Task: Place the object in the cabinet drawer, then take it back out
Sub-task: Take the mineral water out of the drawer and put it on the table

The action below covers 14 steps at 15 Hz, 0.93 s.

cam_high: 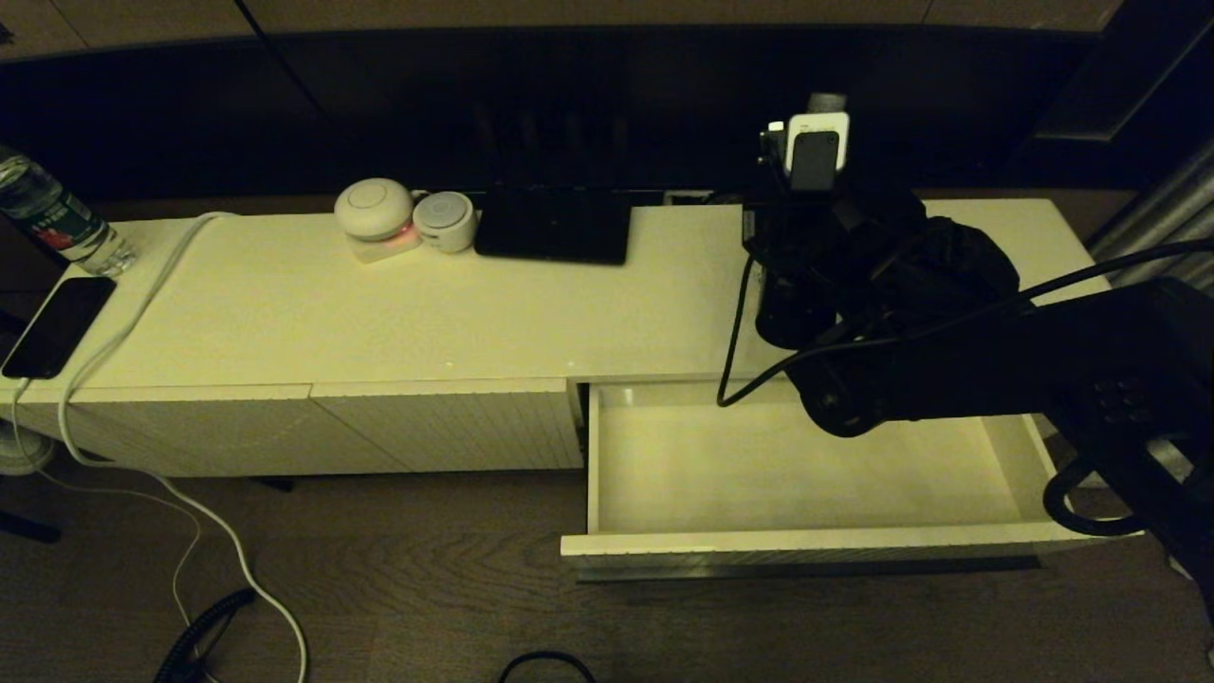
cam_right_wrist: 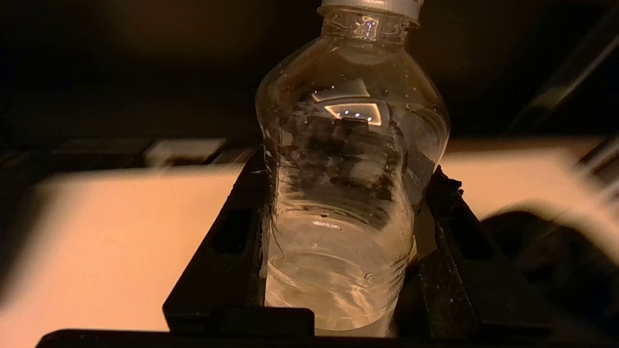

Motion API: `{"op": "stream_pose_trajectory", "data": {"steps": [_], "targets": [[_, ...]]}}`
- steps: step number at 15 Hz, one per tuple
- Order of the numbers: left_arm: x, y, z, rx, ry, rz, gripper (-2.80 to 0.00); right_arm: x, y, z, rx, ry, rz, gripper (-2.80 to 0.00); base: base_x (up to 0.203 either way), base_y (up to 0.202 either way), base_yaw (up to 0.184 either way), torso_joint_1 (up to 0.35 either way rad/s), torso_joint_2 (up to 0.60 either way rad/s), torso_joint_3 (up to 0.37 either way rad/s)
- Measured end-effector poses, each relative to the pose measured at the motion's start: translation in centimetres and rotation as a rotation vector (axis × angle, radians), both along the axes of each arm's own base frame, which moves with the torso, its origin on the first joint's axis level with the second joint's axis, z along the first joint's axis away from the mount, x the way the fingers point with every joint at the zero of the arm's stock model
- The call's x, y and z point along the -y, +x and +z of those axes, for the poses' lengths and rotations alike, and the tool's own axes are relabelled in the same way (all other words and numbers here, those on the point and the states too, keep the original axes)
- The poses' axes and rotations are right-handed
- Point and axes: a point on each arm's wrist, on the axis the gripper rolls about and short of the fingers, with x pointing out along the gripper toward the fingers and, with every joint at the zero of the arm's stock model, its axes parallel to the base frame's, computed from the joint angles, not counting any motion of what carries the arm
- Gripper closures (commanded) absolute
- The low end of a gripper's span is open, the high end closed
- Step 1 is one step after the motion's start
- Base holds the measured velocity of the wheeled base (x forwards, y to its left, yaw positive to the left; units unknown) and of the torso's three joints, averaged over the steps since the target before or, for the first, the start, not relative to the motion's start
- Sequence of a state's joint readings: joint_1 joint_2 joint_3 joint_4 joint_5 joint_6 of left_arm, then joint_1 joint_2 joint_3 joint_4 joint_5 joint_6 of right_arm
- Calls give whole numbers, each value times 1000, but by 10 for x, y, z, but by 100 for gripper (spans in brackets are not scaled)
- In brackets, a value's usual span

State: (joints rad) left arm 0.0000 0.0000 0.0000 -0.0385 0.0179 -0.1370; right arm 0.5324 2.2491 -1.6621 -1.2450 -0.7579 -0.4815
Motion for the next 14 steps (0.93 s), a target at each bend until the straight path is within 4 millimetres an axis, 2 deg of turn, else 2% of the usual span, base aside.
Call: {"op": "stream_pose_trajectory", "data": {"steps": [3,6,8,14], "targets": [[0,0,0,0,0,0,0,9,8,-15,101,-78,-26,0,0,0,0,0,0,0],[0,0,0,0,0,0,0,6,18,-39,108,-105,-25,0,0,0,0,0,0,0],[0,0,0,0,0,0,0,3,24,-47,113,-107,-24,0,0,0,0,0,0,0],[0,0,0,0,0,0,0,-9,31,-36,208,-45,-26,0,0,0,0,0,0,0]]}}
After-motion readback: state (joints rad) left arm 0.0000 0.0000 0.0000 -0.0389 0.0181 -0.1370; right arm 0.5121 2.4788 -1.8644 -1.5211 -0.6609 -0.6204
